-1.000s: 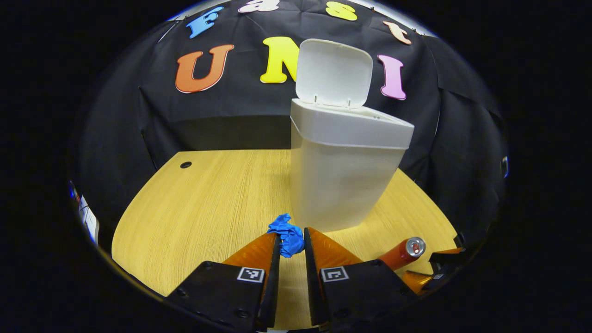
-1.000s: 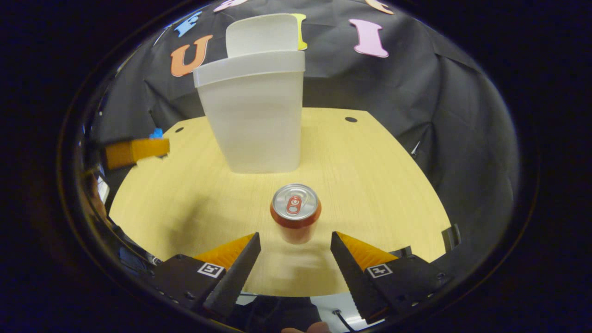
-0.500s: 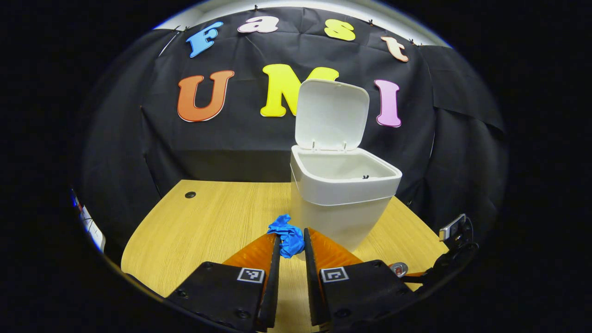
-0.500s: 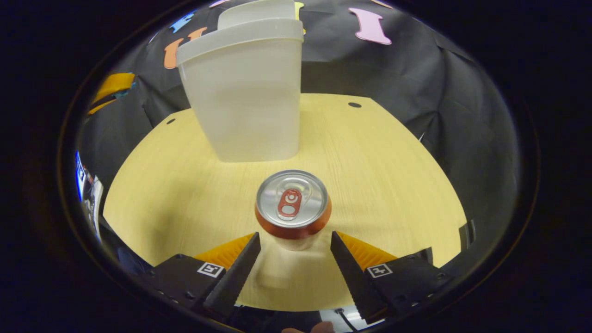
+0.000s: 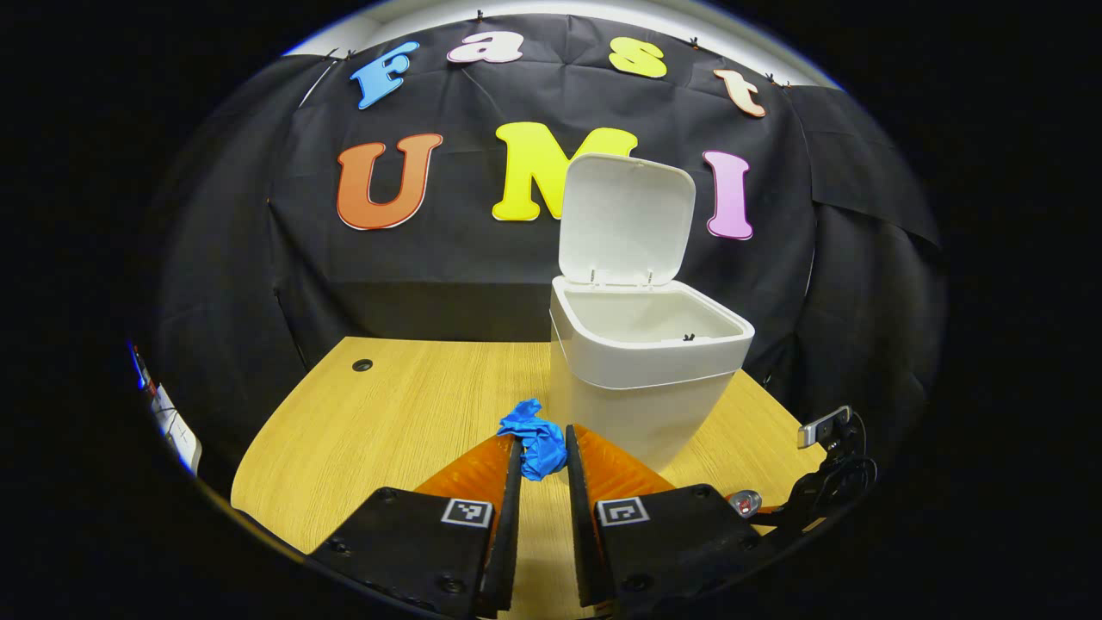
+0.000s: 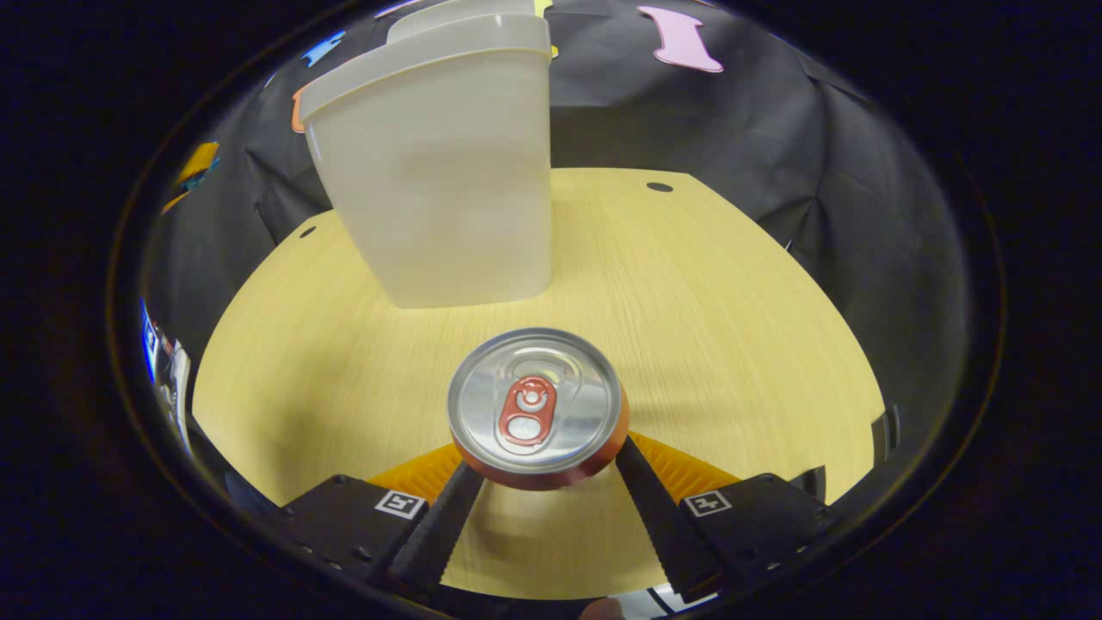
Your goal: Press the lid of the desktop garbage bin to open it, pick up the crumpled paper on the desktop and throw it into the bin, then pick up the pop can on the desktop and drop it into the bin, and finally close the garbage bin lid.
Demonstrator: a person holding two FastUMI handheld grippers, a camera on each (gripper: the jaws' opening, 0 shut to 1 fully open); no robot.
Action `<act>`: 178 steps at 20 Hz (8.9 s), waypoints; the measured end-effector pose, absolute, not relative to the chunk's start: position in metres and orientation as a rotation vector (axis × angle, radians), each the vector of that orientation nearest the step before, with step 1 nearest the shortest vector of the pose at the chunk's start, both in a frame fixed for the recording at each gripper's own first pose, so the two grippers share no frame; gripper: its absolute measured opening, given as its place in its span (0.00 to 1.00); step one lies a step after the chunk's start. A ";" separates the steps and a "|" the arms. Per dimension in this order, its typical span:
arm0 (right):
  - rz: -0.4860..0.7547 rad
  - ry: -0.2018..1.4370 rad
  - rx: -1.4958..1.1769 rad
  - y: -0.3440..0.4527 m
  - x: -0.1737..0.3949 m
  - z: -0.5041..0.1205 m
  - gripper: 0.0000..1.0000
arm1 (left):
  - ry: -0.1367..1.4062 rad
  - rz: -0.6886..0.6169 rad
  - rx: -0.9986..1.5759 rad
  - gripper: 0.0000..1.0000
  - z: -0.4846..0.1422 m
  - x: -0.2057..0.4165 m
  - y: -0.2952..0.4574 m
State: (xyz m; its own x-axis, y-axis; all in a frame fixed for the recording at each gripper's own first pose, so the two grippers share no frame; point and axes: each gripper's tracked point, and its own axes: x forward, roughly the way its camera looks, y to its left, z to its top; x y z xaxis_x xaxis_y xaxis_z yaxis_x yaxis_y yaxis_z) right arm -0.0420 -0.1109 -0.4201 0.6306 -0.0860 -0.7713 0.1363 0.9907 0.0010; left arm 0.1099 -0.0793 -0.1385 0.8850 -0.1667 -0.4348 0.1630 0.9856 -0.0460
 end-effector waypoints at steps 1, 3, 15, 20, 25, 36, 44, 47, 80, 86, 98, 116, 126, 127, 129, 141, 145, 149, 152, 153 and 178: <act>-0.128 0.876 0.069 -0.111 -0.040 -0.420 0.91 | 0.451 -0.171 -0.005 0.30 -0.138 0.111 -0.080; -0.124 0.886 0.077 -0.110 -0.041 -0.422 0.84 | 0.445 -0.169 -0.005 0.30 -0.136 0.112 -0.081; -0.118 0.799 0.074 -0.133 -0.021 -0.337 0.82 | 0.317 -0.201 -0.033 0.30 -0.070 0.158 -0.115; -0.161 0.725 0.095 -0.161 -0.009 -0.283 0.81 | 0.287 -0.219 -0.040 0.30 -0.051 0.195 -0.142; -0.217 0.674 0.103 -0.196 -0.014 -0.247 0.81 | 0.267 -0.238 -0.040 0.30 -0.043 0.231 -0.166; -0.243 0.673 0.091 -0.217 -0.010 -0.233 0.82 | 0.304 -0.247 -0.020 0.39 -0.061 0.265 -0.191; -0.200 0.663 0.064 -0.203 0.002 -0.222 0.81 | 0.292 -0.215 -0.012 0.96 -0.057 0.257 -0.179; -0.175 0.665 0.056 -0.193 0.004 -0.217 0.82 | 0.292 -0.201 -0.019 0.98 -0.053 0.250 -0.168; 0.166 0.668 -0.072 -0.054 0.189 -0.144 0.82 | 0.252 0.246 -0.002 0.97 -0.038 0.117 0.008; 0.145 0.676 -0.067 -0.060 0.196 -0.147 0.84 | 0.266 0.243 -0.010 0.97 -0.039 0.118 0.007; 0.041 0.519 -0.030 -0.097 0.187 -0.098 0.91 | 0.274 0.206 -0.032 0.97 -0.040 0.118 0.004; 0.010 0.211 -0.011 -0.051 0.193 0.057 0.94 | 0.211 0.115 -0.044 0.98 -0.013 0.121 -0.001; 0.049 0.191 -0.013 -0.018 0.256 0.068 0.94 | 0.186 0.224 -0.042 0.98 0.000 0.121 0.038; 0.050 0.194 -0.016 -0.015 0.261 0.067 0.94 | 0.188 0.236 -0.039 0.98 0.000 0.120 0.041; 0.049 0.198 -0.031 -0.013 0.270 0.062 0.94 | 0.199 0.250 -0.040 0.98 -0.002 0.120 0.046; -0.002 0.261 0.028 -0.023 0.270 0.040 0.95 | 0.204 0.208 -0.034 0.97 -0.002 0.127 0.036; -0.012 0.276 0.023 -0.024 0.239 0.029 0.95 | 0.192 0.173 -0.043 0.97 0.000 0.116 0.028; -0.033 0.324 0.019 -0.027 0.201 -0.002 0.97 | 0.187 0.134 -0.046 0.97 0.001 0.105 0.022; -0.037 0.376 0.017 -0.021 0.179 -0.037 0.95 | 0.186 0.111 -0.042 0.97 -0.001 0.097 0.021; -0.037 0.398 0.018 -0.021 0.173 -0.049 0.95 | 0.187 0.106 -0.041 0.97 0.000 0.095 0.021; -0.047 0.494 -0.001 -0.021 0.142 -0.139 0.97 | 0.201 0.055 -0.059 0.97 -0.009 0.097 0.003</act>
State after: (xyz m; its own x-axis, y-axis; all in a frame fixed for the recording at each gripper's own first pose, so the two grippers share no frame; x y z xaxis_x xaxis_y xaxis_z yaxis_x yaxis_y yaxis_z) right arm 0.1425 -0.0211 -0.1394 0.8792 -0.0451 -0.4743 0.0444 0.9989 -0.0126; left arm 0.0969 0.0034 -0.0089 0.9783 0.0488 -0.2015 -0.0606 0.9968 -0.0531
